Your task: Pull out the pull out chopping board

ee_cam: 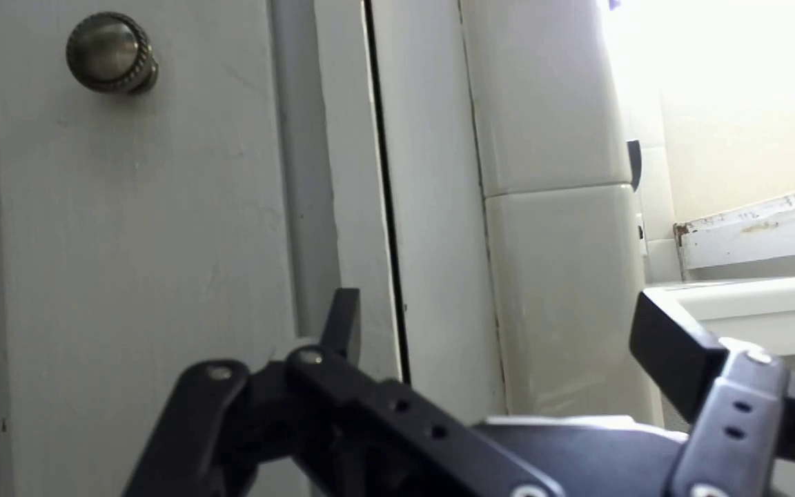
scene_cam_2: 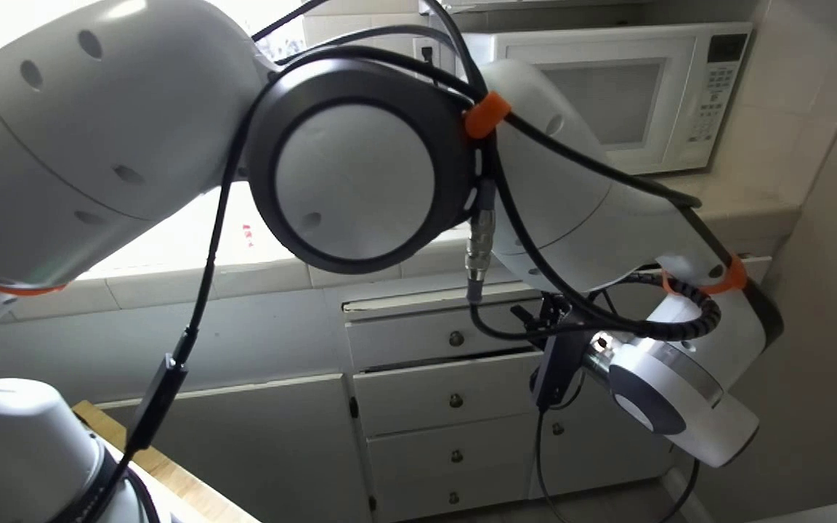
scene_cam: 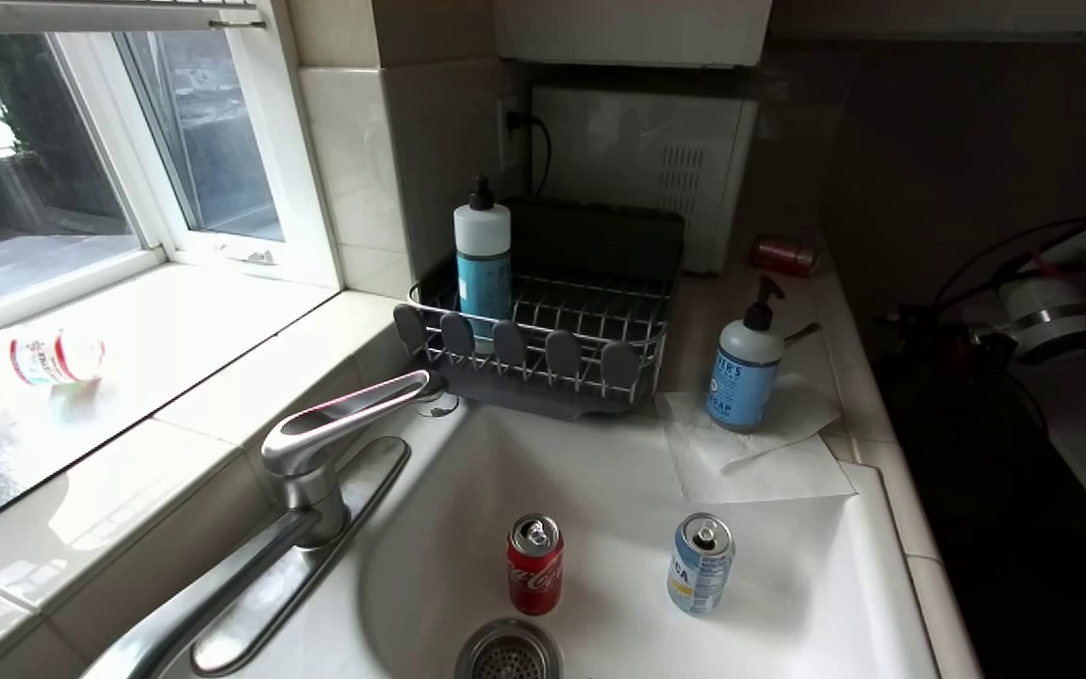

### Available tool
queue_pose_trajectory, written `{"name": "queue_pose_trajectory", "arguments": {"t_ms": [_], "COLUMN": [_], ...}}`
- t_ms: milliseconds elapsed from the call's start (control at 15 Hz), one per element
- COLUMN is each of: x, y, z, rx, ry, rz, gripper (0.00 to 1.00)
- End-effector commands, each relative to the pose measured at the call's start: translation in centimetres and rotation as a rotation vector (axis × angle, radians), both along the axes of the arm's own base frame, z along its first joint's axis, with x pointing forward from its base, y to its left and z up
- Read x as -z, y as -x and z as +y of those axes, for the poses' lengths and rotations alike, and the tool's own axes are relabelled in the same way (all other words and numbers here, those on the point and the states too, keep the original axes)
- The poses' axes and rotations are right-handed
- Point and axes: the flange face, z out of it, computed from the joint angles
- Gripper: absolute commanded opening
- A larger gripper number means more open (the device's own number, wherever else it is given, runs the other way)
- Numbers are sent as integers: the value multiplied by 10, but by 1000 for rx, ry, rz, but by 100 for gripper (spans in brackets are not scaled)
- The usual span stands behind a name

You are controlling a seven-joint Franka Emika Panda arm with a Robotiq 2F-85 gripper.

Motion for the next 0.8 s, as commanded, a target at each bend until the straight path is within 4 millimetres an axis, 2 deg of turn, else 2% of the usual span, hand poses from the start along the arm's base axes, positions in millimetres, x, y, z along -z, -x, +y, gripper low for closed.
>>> {"name": "queue_pose_trajectory", "arguments": {"t_ms": [0,200,333,467,733], "x": [20,28,32,33,35], "y": [-4,-7,-8,-9,-14], "z": [-4,-1,1,2,4], "rx": [13,50,78,96,123], "ry": [-13,4,1,7,59], "rz": [-58,-74,-83,-86,-84], "gripper": [100,92,81,60,44]}}
